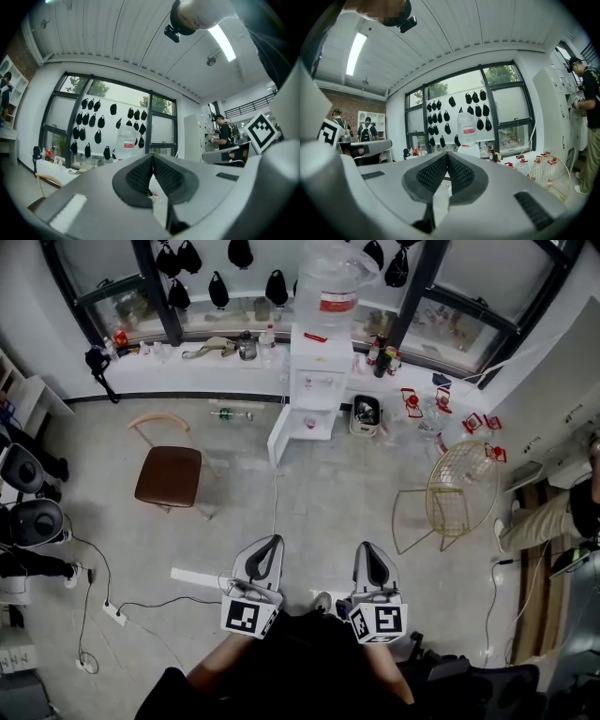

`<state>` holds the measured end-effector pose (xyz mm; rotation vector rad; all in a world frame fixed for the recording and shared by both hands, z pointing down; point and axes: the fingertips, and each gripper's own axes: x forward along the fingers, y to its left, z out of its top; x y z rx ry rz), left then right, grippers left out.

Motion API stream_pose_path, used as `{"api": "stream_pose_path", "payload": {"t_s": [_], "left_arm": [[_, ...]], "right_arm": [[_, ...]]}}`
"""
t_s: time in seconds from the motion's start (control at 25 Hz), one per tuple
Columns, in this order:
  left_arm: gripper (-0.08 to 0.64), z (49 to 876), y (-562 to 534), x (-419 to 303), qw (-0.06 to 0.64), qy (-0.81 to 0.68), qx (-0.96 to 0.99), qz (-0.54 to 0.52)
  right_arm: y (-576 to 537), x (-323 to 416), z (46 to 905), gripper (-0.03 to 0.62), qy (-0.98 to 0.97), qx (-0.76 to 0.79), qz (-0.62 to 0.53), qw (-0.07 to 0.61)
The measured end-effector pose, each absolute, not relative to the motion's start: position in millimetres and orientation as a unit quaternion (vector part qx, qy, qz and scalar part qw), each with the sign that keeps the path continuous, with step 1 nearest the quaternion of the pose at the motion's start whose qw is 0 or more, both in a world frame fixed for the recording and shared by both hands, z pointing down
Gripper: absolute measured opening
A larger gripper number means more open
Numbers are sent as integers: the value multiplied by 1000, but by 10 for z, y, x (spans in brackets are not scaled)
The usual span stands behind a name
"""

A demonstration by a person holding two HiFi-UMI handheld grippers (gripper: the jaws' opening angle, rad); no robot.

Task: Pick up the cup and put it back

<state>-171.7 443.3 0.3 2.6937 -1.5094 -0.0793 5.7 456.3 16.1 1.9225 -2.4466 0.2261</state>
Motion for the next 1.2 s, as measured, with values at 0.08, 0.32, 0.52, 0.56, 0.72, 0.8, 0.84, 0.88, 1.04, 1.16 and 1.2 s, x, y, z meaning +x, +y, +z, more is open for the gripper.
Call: {"api": "stream_pose_path", "payload": {"t_s": [0.08,0.32,0.52,0.56,0.72,0.8,0.84,0.88,1.04,1.16,1.2], "left_arm": [[6,19,4424,-1743,27,-486,873,-24],[24,-27,4362,-1873,23,-481,876,-39],[143,50,4305,-1959,26,-464,885,-33],[143,77,4303,-1965,30,-461,886,-32],[144,192,4233,-1964,39,-455,889,-30],[144,276,4151,-1932,39,-454,890,-22],[146,318,4102,-1905,45,-455,889,-19],[152,351,4051,-1869,54,-456,888,-18],[155,482,3803,-1627,68,-455,888,-10],[170,604,3523,-1375,64,-458,887,-2],[177,623,3388,-1278,58,-461,885,-2]], "right_arm": [[4569,33,183,-5,-783,618,74,12],[4551,-68,187,-5,-775,627,78,14],[4526,-161,197,-5,-768,636,80,16],[4524,-179,208,-5,-767,637,81,17],[4454,-230,266,-5,-765,638,80,22],[4342,-215,267,-5,-767,637,77,22],[4268,-190,267,-5,-768,636,77,21],[4184,-152,269,-5,-768,635,77,20],[3746,80,326,-5,-776,626,72,16],[3321,331,401,-5,-784,617,62,13],[3154,435,406,-5,-787,614,57,12]]}}
